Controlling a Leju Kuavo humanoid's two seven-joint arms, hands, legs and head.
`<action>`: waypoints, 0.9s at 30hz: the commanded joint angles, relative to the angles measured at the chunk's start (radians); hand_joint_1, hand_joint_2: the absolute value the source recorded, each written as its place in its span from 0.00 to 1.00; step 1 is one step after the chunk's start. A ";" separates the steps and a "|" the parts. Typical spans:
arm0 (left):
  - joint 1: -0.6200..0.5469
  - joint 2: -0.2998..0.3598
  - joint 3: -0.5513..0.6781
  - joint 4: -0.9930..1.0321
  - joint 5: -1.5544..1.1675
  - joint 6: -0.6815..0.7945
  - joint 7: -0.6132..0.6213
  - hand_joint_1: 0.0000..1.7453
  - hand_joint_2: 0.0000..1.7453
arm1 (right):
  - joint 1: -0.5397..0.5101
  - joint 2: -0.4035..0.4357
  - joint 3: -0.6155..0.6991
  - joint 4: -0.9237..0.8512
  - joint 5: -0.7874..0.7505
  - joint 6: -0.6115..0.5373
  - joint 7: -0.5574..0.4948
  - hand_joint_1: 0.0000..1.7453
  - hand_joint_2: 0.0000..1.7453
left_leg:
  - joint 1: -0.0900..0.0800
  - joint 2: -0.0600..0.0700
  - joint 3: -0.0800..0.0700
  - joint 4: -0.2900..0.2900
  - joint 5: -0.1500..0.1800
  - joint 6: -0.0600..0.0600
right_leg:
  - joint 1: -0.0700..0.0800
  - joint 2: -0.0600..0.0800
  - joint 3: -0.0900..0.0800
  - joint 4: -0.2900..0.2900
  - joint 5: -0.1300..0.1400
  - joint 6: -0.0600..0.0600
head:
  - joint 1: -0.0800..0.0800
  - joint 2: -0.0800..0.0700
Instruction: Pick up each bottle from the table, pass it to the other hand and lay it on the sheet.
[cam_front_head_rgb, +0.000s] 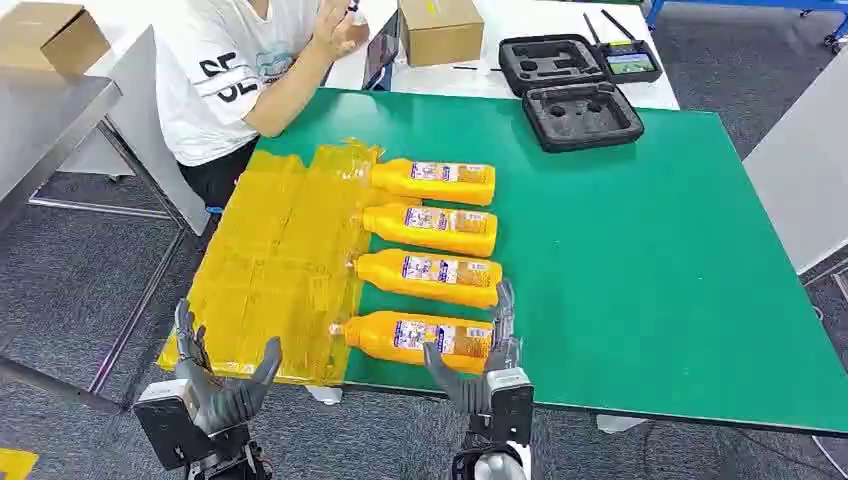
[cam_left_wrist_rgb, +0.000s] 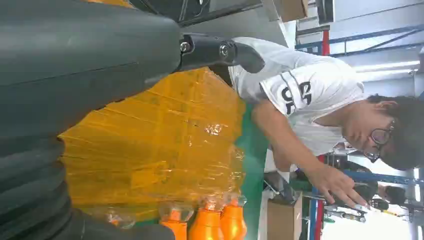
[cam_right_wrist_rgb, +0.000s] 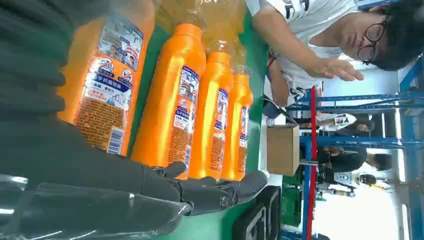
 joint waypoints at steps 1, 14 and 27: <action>-0.008 -0.006 0.015 0.023 -0.006 0.004 0.005 0.00 1.00 | -0.037 -0.034 0.008 0.070 0.040 -0.016 -0.001 0.00 1.00 | 0.000 0.000 0.005 -0.001 -0.002 0.001 | 0.000 0.000 0.005 -0.001 -0.002 -0.001 | 0.000 0.000; -0.022 0.011 0.004 0.022 -0.018 -0.067 0.009 0.00 1.00 | -0.014 -0.136 -0.088 -0.235 0.758 0.237 0.427 0.00 1.00 | 0.000 -0.001 0.004 0.000 -0.001 0.001 | 0.000 -0.002 0.004 -0.001 -0.002 -0.001 | 0.000 0.000; -0.070 0.072 -0.031 0.059 0.046 -0.044 0.000 0.00 1.00 | -0.152 -0.302 0.090 -0.138 0.694 0.418 0.609 0.00 1.00 | -0.001 0.001 0.006 -0.001 -0.002 0.001 | 0.000 0.001 0.006 -0.001 -0.001 -0.001 | 0.000 0.000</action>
